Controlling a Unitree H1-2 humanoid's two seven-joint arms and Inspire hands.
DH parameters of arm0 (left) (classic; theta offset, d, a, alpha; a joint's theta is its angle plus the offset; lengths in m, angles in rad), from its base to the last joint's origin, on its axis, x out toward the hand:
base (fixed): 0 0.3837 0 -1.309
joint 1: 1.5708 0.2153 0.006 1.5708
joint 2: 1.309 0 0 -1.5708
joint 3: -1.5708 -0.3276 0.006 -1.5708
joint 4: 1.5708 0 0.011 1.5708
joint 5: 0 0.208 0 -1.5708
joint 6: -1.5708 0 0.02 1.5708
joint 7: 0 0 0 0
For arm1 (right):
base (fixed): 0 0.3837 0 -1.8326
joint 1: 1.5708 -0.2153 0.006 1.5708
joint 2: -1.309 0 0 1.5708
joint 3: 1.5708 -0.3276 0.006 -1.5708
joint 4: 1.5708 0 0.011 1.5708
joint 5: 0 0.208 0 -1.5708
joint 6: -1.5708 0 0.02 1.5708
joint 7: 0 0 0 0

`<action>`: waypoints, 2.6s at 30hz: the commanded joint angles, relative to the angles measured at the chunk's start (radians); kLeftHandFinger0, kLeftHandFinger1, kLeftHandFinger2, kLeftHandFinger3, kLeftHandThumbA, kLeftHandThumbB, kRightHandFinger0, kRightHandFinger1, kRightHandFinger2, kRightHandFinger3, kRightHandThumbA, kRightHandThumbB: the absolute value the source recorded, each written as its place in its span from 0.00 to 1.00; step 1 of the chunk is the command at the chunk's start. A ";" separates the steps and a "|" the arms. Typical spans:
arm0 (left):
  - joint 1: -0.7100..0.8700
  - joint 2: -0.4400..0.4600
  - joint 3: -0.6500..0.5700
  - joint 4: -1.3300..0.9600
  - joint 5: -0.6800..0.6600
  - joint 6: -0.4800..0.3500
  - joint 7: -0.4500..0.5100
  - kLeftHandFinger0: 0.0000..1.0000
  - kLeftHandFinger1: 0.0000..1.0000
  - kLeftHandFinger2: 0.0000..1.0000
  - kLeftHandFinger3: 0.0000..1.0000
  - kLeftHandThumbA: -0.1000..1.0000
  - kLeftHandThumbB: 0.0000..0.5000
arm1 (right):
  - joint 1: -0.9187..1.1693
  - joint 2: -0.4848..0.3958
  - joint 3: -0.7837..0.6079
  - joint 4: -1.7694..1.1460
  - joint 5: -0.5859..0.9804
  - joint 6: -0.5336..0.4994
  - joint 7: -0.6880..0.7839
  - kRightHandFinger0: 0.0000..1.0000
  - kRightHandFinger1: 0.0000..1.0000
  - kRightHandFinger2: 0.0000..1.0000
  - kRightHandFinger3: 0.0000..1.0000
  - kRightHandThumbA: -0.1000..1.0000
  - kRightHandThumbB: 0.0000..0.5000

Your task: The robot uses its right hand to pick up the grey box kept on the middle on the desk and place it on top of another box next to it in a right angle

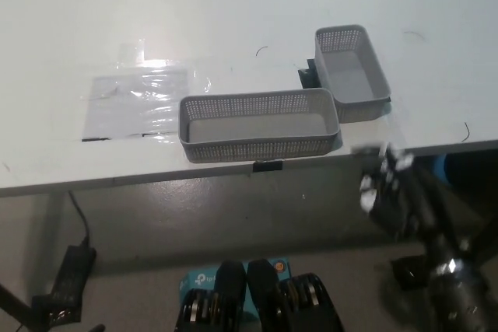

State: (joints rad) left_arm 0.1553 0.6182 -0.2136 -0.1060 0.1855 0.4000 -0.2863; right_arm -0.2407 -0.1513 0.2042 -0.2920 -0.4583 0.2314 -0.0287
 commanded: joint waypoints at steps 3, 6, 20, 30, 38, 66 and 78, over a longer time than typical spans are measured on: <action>0.000 0.024 0.013 -0.027 0.025 0.017 -0.021 0.03 0.10 0.09 0.12 1.00 0.54 | -0.163 -0.085 -0.022 -0.106 -0.048 0.096 0.125 0.12 0.18 0.28 0.74 0.23 0.57; 0.000 0.027 0.027 -0.035 0.022 0.029 -0.021 0.01 0.09 0.08 0.11 1.00 0.55 | -0.227 -0.143 0.014 -0.075 -0.095 0.106 0.180 0.41 0.53 0.51 0.87 0.28 0.67; 0.004 0.029 0.041 -0.040 0.023 0.031 -0.031 0.00 0.05 0.06 0.11 0.98 0.47 | -0.422 -0.336 0.165 0.227 -0.072 0.047 0.410 1.00 1.00 1.00 1.00 0.38 0.94; 0.023 0.028 0.054 -0.040 0.020 0.011 -0.039 0.00 0.02 0.01 0.04 0.99 0.50 | -0.483 -0.335 0.182 0.469 -0.062 -0.062 0.414 1.00 1.00 1.00 1.00 0.36 0.91; 0.021 0.027 0.052 -0.042 0.034 0.022 -0.047 0.00 0.02 0.00 0.06 0.97 0.45 | -0.529 -0.291 0.175 0.521 -0.063 -0.093 0.395 1.00 1.00 1.00 1.00 0.39 0.83; 0.041 0.026 0.055 -0.044 0.045 -0.001 -0.041 0.02 0.03 0.02 0.02 1.00 0.60 | -0.545 -0.317 0.216 0.559 -0.216 -0.176 0.388 1.00 1.00 1.00 1.00 0.37 0.85; 0.031 0.052 0.068 -0.067 0.044 0.014 -0.061 0.03 0.03 0.03 0.03 1.00 0.54 | -0.530 -0.247 0.264 0.597 -0.244 -0.180 0.376 1.00 1.00 1.00 1.00 0.33 0.79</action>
State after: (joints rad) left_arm 0.1828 0.6308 -0.1632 -0.1406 0.2207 0.4230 -0.3287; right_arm -0.7265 -0.4182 0.4586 0.3150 -0.6745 0.0699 0.3616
